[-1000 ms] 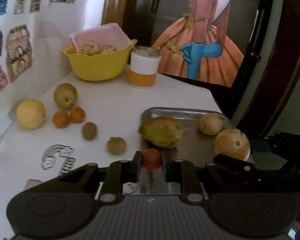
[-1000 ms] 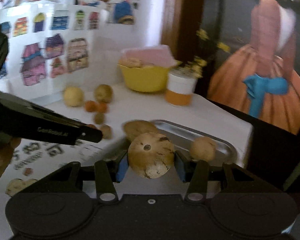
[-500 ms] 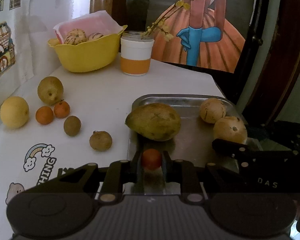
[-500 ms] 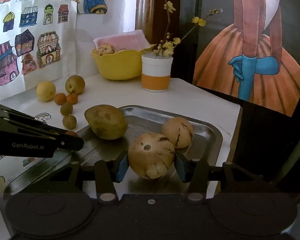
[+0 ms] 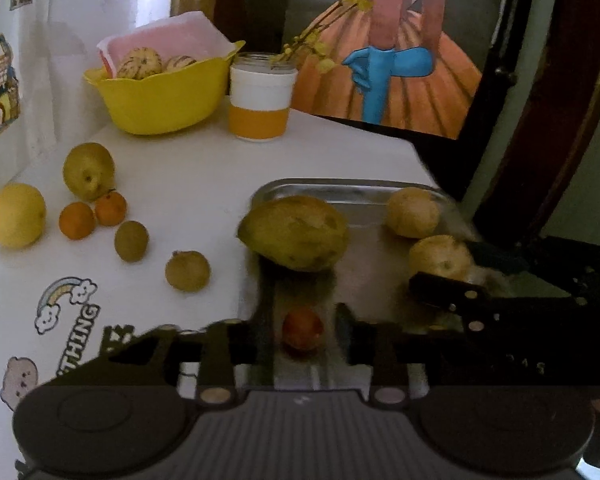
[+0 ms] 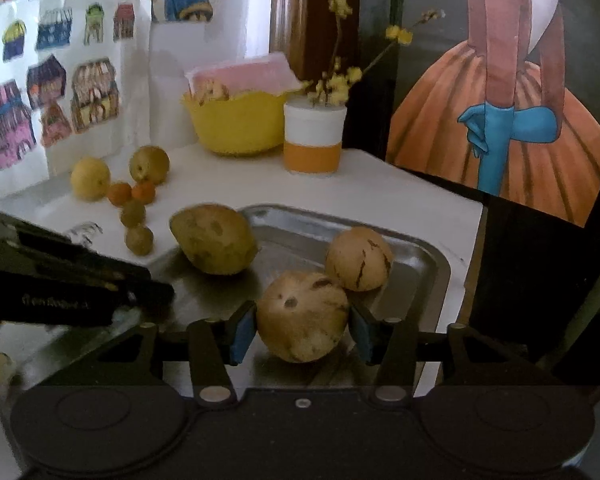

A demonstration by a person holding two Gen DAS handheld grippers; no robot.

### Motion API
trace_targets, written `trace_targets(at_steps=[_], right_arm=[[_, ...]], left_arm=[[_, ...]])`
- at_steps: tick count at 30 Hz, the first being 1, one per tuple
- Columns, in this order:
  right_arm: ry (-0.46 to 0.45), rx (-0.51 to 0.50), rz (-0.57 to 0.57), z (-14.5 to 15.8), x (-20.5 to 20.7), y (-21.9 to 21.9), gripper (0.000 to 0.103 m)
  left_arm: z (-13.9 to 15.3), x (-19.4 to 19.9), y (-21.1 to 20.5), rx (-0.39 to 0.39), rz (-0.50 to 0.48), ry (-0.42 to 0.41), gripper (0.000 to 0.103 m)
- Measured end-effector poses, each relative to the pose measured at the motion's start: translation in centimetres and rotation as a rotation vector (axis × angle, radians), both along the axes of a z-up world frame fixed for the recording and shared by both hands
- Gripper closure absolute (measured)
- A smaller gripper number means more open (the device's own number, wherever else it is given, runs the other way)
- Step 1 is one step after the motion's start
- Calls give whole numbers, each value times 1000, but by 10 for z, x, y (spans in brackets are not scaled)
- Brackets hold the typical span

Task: Organize fruits
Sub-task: 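Carry both fruits onto the metal tray and open both tools, then withdraw both tools from the tray toward the small brown fruits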

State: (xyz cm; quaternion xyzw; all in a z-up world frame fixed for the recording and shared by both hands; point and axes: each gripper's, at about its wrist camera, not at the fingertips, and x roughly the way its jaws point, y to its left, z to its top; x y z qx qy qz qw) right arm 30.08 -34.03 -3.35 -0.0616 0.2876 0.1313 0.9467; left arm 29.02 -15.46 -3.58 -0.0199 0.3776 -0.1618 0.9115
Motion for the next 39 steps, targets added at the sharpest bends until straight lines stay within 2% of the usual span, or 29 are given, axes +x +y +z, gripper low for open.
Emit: trace_targets(at_steps=[2,7,12,15,23,28,34,39], right_arm=[[-24,-13,-10,8,-7,0,38],[-70,-20,-34,30,-32,-4,22],[-121,-7,-57,51,-67,-2,6],[-151,13,-56,64,-93,4,1],[-151,-13,-14,94,-165,25,1],[-55,-41,50,102,-207,39,1],[73,-68,142,91,-248,68,1],[192,11,190,80,-252,94,1]], left_arm=[[7,-7,1,12,26,-19,32],[27,-26,15,-14,61,-59,20],[49,-56,35,-46,92,-110,2],[59,-78,47,-42,100,-142,1],[78,-139,82,-28,97,-168,1],[76,-170,109,8,68,-129,1],[63,-187,144,69,50,-26,0],[51,-189,173,133,69,53,0]])
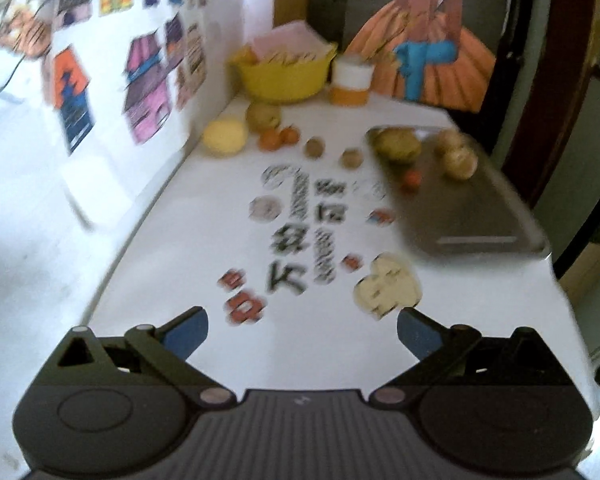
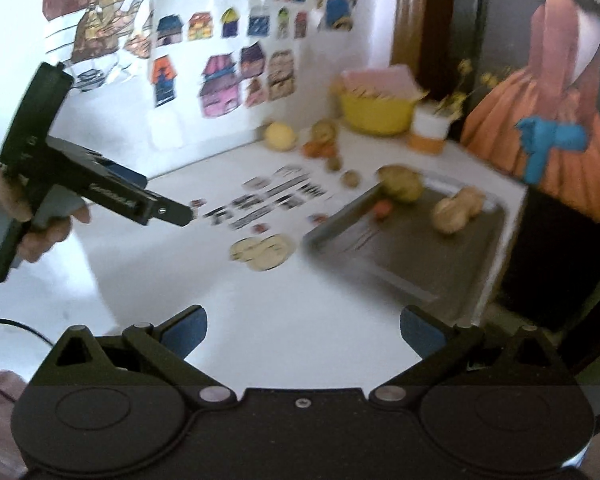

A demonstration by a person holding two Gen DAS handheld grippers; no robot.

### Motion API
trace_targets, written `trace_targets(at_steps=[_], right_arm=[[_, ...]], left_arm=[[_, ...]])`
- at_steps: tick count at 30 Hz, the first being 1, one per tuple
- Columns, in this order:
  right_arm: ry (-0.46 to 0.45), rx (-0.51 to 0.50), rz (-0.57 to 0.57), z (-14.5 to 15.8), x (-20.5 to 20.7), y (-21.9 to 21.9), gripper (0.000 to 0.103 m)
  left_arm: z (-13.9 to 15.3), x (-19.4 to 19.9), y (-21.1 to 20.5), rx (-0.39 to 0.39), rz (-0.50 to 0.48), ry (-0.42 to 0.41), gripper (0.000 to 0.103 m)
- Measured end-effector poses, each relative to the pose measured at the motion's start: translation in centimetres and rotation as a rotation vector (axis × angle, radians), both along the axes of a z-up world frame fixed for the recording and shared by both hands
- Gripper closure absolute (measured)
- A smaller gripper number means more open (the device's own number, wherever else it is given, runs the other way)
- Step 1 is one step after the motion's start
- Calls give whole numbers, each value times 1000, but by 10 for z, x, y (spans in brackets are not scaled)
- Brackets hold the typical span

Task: Organize fruits
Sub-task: 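Withdraw both tools from the tray toward the small brown fruits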

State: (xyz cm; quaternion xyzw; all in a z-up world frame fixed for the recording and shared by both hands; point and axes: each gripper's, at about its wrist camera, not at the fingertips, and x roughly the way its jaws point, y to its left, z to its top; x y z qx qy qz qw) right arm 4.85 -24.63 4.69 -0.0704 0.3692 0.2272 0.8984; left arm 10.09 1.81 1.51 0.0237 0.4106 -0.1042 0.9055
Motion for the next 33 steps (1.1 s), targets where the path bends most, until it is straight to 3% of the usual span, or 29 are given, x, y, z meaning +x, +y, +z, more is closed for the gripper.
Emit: trace_targets(at_steps=[4,6,17,21,24,27,33], right_arm=[[142,100,40,-8,12,24,1],[154,115,50,-5,21,33,1],[-98,-19,117,37,91,63,1],[-175,-32,132,45,123,65,1],[-275,-56,143,36,146,61,1],[-322,-129,143,14,169,59,1],[-251,-139,142,-33,223,50,7]], left_arm=[[-1,0,16,33,17,17,1],[3,3,20,49,22,2,0],[46,72,22,-42,67,-105,0],[47,105,6,-58,61,-173,0],[33,129,-12,-47,45,-211,0],[13,159,-25,-67,1,-187,1],[-19,206,-35,-166,-14,-129,1]])
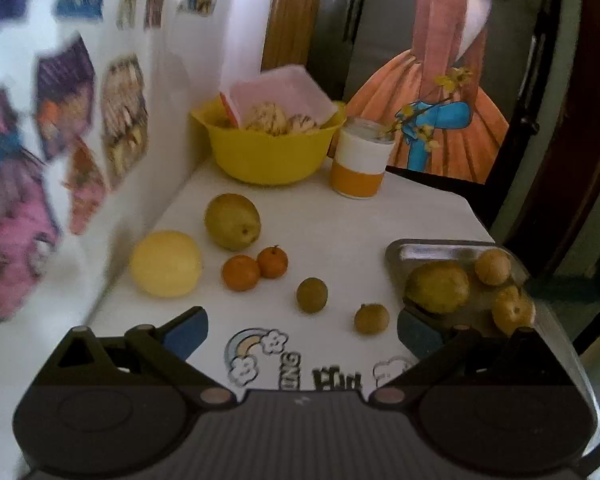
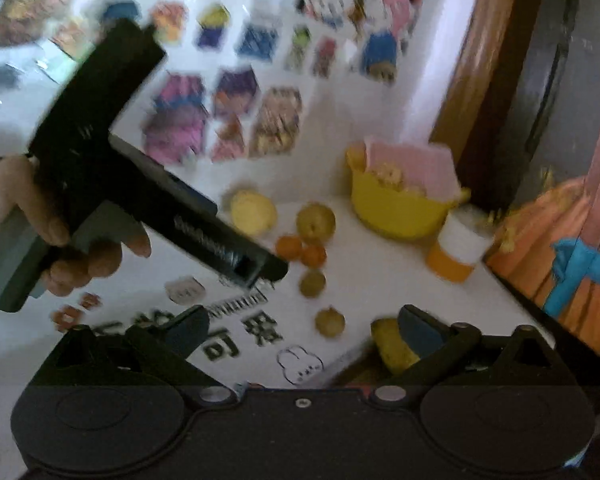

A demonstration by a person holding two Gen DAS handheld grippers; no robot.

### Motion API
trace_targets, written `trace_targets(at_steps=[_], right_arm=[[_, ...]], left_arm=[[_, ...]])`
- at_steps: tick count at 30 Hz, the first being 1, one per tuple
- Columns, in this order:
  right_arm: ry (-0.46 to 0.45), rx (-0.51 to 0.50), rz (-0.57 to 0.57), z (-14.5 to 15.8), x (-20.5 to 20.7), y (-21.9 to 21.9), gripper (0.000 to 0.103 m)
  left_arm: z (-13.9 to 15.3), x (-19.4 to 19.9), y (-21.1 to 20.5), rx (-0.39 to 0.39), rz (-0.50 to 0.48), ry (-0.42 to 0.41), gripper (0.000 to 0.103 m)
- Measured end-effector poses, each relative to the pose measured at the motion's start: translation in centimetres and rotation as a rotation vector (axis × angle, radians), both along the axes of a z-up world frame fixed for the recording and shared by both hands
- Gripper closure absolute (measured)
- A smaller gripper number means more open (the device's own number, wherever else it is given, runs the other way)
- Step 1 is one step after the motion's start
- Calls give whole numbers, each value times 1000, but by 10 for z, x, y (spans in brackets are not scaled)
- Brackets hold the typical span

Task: Organize fruits
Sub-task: 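Withdraw both tools from the tray toward the small brown fruits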

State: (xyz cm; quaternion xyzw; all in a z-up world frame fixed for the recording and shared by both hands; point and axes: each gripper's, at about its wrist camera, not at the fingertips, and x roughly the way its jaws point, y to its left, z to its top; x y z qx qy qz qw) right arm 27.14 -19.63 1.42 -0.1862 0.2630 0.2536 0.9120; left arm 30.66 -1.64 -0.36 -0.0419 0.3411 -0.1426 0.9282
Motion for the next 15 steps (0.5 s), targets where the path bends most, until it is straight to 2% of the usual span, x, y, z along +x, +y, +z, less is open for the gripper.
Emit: trace_targets(at_steps=[7,11,15], right_arm=[[122,37,-7,-32,43,6,16],[157,46,-20,-42,61,10,22],[172,49,-32,-47,73,11,29]], left_arm=[[-26,39,-8,17,13,46,1],[-34,51,-10,9,8,68,1],[-40,60,-8,-5,16,79,9]])
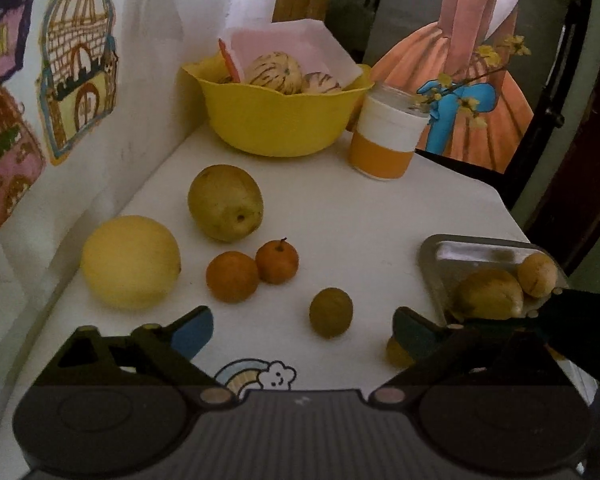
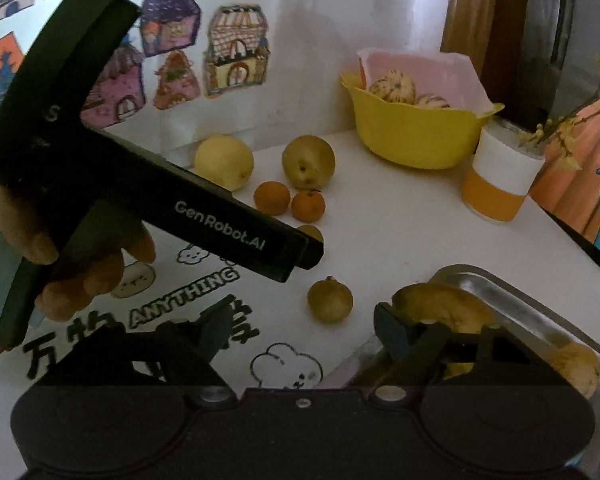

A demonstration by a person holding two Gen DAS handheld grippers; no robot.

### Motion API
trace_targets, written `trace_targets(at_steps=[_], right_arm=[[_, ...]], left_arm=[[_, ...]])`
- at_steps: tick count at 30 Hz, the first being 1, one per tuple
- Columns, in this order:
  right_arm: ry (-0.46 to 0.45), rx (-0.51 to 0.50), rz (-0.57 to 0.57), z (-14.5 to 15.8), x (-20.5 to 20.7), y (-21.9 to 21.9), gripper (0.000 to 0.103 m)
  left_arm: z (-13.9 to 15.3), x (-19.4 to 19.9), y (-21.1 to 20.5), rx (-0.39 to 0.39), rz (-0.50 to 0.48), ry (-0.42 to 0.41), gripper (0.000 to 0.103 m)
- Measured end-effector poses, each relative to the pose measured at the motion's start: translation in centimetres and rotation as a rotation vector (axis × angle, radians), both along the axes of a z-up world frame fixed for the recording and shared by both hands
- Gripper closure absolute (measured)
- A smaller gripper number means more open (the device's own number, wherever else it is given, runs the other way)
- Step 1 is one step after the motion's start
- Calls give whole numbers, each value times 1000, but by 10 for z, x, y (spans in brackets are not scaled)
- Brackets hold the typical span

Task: Organize fruits
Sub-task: 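Grasp a small brown kiwi with the left tool while the right grasps a small brown pear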

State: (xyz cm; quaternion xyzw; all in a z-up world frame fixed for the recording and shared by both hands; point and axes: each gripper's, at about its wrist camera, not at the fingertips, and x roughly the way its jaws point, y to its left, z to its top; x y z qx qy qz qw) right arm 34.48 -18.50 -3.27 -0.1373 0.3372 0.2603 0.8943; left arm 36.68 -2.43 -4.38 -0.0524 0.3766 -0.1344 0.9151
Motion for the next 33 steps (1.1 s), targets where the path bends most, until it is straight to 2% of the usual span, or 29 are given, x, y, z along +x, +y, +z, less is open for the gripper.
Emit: trace_targets(at_steps=[2,5,9,14,16,23,33], right_arm=[[-1,-4,-12,-2,4,1,34],[-5,-11,-27,-5,7,2,46],[16,-13,-36,-10,14,1,50],[28,3,-39,-13,18,0,53],[25,6,-42,-14,20,0,61],[26,23,-67,-15,23,-4,72],[-19,53,-67,6,-4,-9,73]], left_arm=[[-2,3,1,-9,-12,8,13],[-4,5,1,-18,-31,-1,21],[-6,6,2,-31,-56,5,35],[-7,8,0,-33,-70,-4,41],[-7,9,-3,-27,-79,-8,45],[-8,8,-14,0,-103,-10,75],[7,-17,-8,-3,-78,9,76]])
